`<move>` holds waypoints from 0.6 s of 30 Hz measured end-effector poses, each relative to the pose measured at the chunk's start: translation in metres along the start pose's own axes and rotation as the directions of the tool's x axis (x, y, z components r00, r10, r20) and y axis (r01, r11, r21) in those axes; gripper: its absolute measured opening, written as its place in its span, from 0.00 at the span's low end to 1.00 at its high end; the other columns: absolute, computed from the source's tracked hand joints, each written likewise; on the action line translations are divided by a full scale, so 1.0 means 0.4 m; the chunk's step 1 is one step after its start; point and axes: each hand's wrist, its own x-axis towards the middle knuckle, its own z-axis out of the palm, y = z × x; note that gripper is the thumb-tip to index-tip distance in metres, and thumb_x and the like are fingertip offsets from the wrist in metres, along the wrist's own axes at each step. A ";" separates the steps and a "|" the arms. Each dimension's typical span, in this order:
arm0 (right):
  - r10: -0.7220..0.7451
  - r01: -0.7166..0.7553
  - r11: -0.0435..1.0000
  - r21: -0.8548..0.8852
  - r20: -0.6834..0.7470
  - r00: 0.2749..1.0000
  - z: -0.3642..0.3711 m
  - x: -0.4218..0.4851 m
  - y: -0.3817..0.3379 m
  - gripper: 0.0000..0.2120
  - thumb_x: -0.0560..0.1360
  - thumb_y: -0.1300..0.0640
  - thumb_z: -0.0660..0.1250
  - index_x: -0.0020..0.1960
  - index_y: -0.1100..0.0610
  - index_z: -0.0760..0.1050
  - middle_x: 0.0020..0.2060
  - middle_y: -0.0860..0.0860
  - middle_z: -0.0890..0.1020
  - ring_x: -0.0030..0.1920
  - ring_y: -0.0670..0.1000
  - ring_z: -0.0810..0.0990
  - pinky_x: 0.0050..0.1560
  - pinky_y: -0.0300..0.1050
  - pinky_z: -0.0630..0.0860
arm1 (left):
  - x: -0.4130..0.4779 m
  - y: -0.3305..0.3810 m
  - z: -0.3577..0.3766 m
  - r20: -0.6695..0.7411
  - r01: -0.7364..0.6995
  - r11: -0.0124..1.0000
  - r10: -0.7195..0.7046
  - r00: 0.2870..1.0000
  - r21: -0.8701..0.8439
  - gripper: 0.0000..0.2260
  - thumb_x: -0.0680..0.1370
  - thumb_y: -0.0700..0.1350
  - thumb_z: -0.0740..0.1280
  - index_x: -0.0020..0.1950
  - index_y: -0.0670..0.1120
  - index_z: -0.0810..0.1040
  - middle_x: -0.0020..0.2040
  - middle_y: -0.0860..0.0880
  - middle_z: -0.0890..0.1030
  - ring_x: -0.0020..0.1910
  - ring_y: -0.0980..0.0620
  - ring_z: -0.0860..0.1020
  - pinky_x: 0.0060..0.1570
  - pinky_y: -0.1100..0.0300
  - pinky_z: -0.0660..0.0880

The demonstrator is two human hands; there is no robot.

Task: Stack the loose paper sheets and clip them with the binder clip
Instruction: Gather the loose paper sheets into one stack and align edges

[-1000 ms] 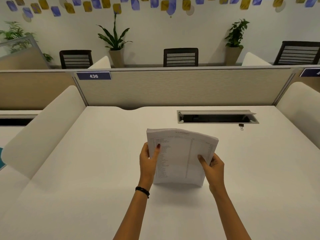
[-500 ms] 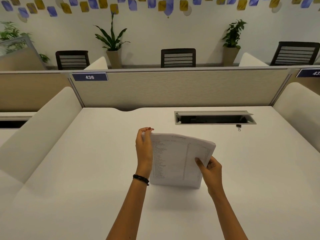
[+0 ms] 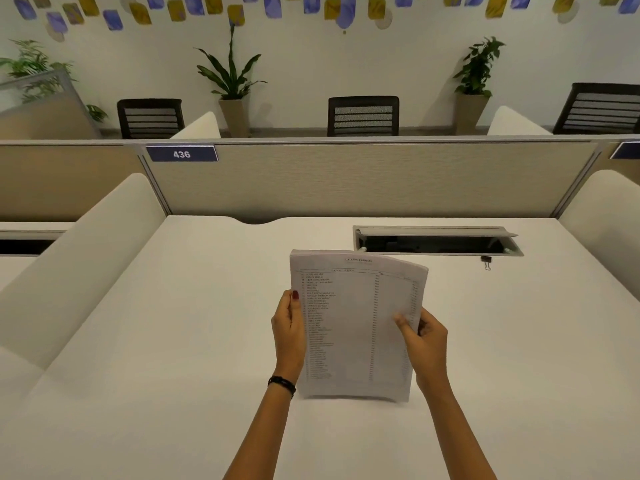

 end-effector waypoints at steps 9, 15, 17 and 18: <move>0.103 -0.103 0.994 -0.043 0.017 0.994 0.009 0.056 0.040 0.17 0.74 0.57 0.67 0.61 0.53 0.71 0.48 0.49 0.82 0.43 0.48 0.84 0.36 0.38 0.81 | 0.052 -0.065 0.027 -0.030 0.103 0.983 -0.100 0.995 0.151 0.15 0.81 0.47 0.55 0.35 0.46 0.69 0.32 0.49 0.75 0.28 0.54 0.70 0.29 0.62 0.67; 0.242 -0.235 0.963 -0.132 0.042 0.969 0.040 0.088 0.129 0.17 0.74 0.59 0.68 0.62 0.55 0.71 0.53 0.54 0.82 0.46 0.48 0.82 0.36 0.33 0.78 | 0.066 -0.167 0.003 -0.029 0.208 0.933 -0.209 0.977 0.294 0.16 0.81 0.44 0.56 0.35 0.40 0.69 0.30 0.48 0.74 0.28 0.55 0.67 0.30 0.62 0.62; 0.278 -0.268 0.950 -0.161 0.044 0.960 0.054 0.091 0.154 0.19 0.74 0.59 0.67 0.64 0.57 0.71 0.57 0.54 0.80 0.49 0.50 0.80 0.42 0.36 0.77 | 0.072 -0.187 -0.008 -0.030 0.223 0.913 -0.227 0.974 0.342 0.16 0.81 0.44 0.55 0.33 0.43 0.67 0.29 0.50 0.71 0.28 0.56 0.65 0.30 0.64 0.60; 0.300 -0.288 0.941 -0.176 0.043 0.953 0.060 0.095 0.169 0.20 0.74 0.59 0.67 0.65 0.58 0.70 0.58 0.54 0.79 0.51 0.52 0.79 0.46 0.40 0.77 | 0.077 -0.199 -0.011 -0.032 0.230 0.902 -0.235 0.971 0.366 0.17 0.81 0.44 0.55 0.32 0.45 0.65 0.28 0.51 0.69 0.27 0.56 0.64 0.30 0.63 0.59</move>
